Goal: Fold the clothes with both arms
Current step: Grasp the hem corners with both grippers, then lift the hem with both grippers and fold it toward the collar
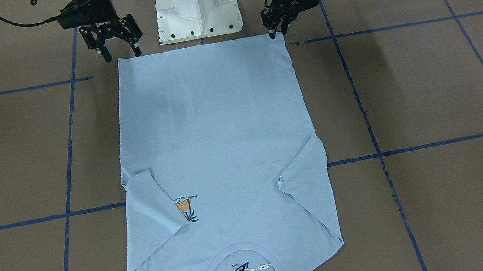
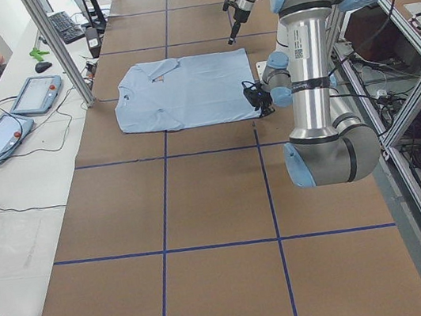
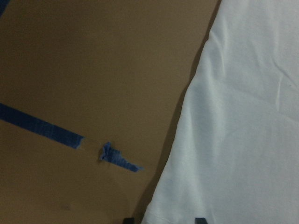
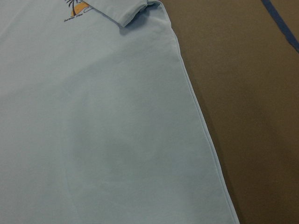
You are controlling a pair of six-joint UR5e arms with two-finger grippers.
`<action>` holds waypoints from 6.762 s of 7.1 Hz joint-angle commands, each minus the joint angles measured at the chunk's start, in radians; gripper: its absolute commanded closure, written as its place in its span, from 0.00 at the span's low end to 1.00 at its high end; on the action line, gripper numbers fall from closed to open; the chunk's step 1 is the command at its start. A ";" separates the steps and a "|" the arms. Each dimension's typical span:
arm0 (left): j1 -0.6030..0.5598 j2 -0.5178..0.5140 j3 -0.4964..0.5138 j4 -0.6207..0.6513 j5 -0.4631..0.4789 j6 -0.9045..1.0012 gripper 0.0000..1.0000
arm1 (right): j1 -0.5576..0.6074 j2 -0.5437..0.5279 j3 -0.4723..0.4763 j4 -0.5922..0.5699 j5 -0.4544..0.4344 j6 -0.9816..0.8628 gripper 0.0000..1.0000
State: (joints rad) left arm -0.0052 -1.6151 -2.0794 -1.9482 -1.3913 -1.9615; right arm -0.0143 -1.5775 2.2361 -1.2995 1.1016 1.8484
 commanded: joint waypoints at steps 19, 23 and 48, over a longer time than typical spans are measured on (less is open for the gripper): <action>0.002 -0.023 -0.014 -0.006 -0.002 0.007 1.00 | -0.112 0.028 -0.099 -0.155 -0.063 0.181 0.68; 0.002 -0.023 -0.014 -0.006 -0.002 0.007 1.00 | -0.104 0.025 -0.087 -0.159 -0.059 0.169 0.26; -0.088 -0.045 -0.594 0.428 -0.219 0.153 1.00 | -0.065 0.153 0.448 -0.732 0.116 0.112 1.00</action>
State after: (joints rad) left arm -0.0441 -1.6574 -2.5817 -1.5867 -1.5435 -1.8288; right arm -0.1293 -1.5115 2.5820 -1.8725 1.1319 1.9813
